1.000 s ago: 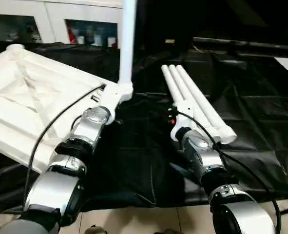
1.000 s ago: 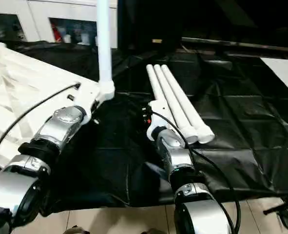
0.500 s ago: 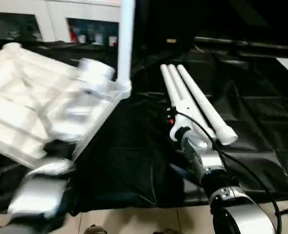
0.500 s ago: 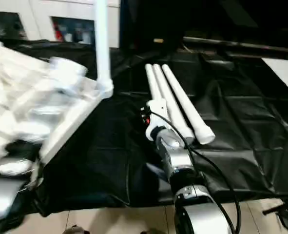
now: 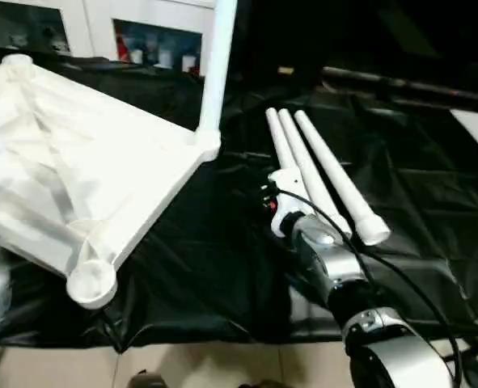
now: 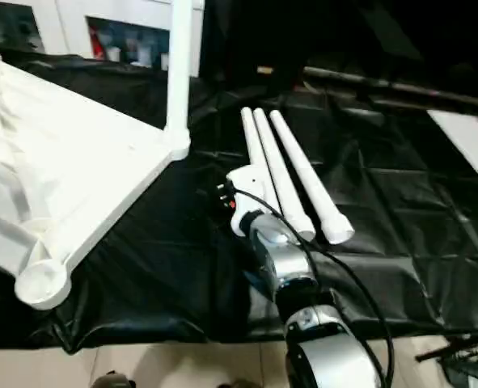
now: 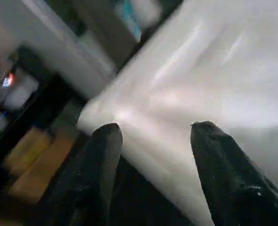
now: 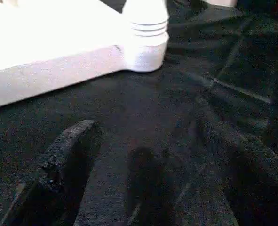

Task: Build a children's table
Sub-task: Rotate table base, then pick table leg

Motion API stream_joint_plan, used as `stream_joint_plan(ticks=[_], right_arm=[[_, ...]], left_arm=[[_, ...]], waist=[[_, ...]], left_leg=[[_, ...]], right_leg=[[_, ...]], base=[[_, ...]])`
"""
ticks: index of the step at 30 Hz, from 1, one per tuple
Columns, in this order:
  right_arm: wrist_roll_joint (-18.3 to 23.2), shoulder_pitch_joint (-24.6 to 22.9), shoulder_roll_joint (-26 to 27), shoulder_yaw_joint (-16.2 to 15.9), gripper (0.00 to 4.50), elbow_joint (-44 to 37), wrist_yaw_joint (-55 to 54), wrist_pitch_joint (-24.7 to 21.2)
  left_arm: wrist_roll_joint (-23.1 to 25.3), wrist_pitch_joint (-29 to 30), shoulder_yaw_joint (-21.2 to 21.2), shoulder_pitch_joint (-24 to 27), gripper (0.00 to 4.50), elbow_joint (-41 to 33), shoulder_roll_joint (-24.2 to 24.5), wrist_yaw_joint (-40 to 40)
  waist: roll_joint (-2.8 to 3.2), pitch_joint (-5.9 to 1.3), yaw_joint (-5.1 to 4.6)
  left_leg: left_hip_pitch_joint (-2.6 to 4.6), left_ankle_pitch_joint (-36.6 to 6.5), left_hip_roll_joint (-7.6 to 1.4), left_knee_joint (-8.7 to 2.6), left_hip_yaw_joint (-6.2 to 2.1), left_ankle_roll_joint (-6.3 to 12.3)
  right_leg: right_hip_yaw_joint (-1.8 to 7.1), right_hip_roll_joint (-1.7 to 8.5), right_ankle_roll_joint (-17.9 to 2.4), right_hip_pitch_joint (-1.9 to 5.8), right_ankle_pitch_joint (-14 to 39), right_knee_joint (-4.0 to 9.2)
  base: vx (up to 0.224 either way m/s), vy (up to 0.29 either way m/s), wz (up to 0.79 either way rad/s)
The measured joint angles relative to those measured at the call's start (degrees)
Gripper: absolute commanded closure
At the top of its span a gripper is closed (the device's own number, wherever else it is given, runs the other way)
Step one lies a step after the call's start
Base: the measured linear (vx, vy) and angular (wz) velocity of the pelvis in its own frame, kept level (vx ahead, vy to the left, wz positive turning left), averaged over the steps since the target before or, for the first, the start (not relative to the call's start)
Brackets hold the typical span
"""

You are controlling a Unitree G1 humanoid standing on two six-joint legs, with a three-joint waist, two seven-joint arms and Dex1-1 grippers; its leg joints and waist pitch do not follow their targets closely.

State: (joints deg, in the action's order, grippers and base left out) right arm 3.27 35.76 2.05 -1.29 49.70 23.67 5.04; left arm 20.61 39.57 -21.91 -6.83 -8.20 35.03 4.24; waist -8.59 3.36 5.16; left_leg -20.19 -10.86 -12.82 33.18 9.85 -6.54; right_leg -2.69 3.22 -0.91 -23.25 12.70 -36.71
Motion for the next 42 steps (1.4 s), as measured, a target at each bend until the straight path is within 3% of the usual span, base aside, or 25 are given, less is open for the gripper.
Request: stream_joint_plan(ticks=[3,7,13,17,21,24,29,35,38,39,42], right_arm=[[-0.6,0.0,0.0,-0.5,0.58,0.1,0.3,0.0],[-0.6,0.1,0.0,-0.8,0.58,0.3,0.3,0.0],[-0.6,0.1,0.0,-0.8,0.58,0.5,0.4,0.0],[-0.6,0.1,-0.2,-0.8,0.58,0.5,0.6,0.0],[-0.6,0.1,-0.4,-0.9,0.58,0.5,1.3,0.0],[-0.6,0.1,-0.6,-0.9,0.58,0.4,1.5,-0.1],[-0.6,-0.7,-0.7,-1.4,0.58,-2.7,1.9,-2.1],[-0.3,-1.5,-1.5,-1.4,0.58,-10.2,1.3,-7.1],[0.7,-1.6,-2.7,-0.2,0.58,-14.7,-0.8,-12.7],[0.9,-1.3,-3.1,0.8,0.58,-16.3,-2.1,-16.7],[3.1,0.1,-4.2,3.3,0.58,-17.7,-3.4,-25.0]], left_arm=[[0.7,7.0,-0.3,4.6,1.83,-2.8,3.5,4.6],[0.2,13.1,0.7,7.3,1.83,-5.3,6.3,9.9],[-9.1,23.2,6.7,8.6,1.83,-14.5,8.6,21.1],[-12.9,25.4,8.7,8.6,1.83,-17.6,9.5,27.0],[-20.1,27.0,14.1,7.7,1.83,-22.3,12.0,34.9],[-22.3,27.1,16.6,6.1,1.83,-22.6,12.9,37.4],[-22.7,25.1,20.3,0.7,1.83,-20.5,10.1,38.0],[-25.0,19.5,24.5,-6.5,1.83,-16.2,3.1,36.6],[-25.4,17.8,26.7,-8.6,1.83,-13.8,0.6,36.7],[-25.6,17.5,27.4,-9.1,1.83,-13.3,0.4,36.9],[-26.3,16.7,27.4,-10.1,1.83,-13.0,0.7,37.9]], waist=[[-0.58,0.08,0.03],[-0.74,0.08,0.11],[-0.71,0.09,0.1],[-0.66,0.12,0.13],[-0.62,0.14,0.3],[-0.49,0.21,0.06],[0.03,0.45,0.08],[1.98,0.5,-0.15],[2.56,0.45,-0.23],[2.77,0.57,-0.31],[2.87,0.64,-0.66]], left_leg=[[0.03,0.0,-0.01,0.09,-0.04,-0.05],[0.01,0.0,-0.01,0.38,-0.11,-0.02],[0.04,0.0,-0.02,0.45,-0.15,-0.08],[0.02,0.0,-0.02,0.45,-0.16,-0.09],[0.02,0.1,0.0,0.47,-0.16,-0.1],[0.06,0.1,0.0,0.46,-0.16,-0.16],[0.04,0.1,0.0,0.5,-0.16,-0.25],[0.02,0.2,0.04,0.69,-0.18,-0.27],[0.08,0.2,0.05,0.68,-0.18,-0.34],[0.11,0.2,0.05,0.66,-0.18,-0.37],[0.1,0.2,-0.05,0.64,-0.23,-0.4]], right_leg=[[0.0,-0.01,0.0,0.03,0.0,-0.09],[0.03,-0.01,0.0,0.13,-0.1,-0.1],[0.03,-0.01,0.0,0.11,-0.1,-0.32],[0.03,-0.04,0.0,0.1,-0.1,-0.33],[0.03,-0.03,0.0,0.11,-0.1,-0.34],[0.04,-0.03,0.0,0.12,-0.1,-0.39],[0.04,-0.03,0.0,0.14,-0.2,-0.38],[0.08,-0.04,0.1,0.21,-0.4,-0.37],[0.08,-0.06,0.1,0.21,-0.4,-0.4],[0.09,-0.1,0.1,0.2,-0.4,-0.42],[0.11,-0.33,0.0,0.18,-0.4,-0.41]], base=[[0.0,0.0,0.0],[0.0,0.0,0.0],[0.0,0.0,0.0],[0.0,0.0,0.0],[0.0,0.0,0.0],[0.0,0.0,0.0],[0.0,0.0,0.0],[0.0,0.0,0.0],[0.0,0.0,0.0],[0.0,0.0,0.0],[0.0,0.0,0.0]])
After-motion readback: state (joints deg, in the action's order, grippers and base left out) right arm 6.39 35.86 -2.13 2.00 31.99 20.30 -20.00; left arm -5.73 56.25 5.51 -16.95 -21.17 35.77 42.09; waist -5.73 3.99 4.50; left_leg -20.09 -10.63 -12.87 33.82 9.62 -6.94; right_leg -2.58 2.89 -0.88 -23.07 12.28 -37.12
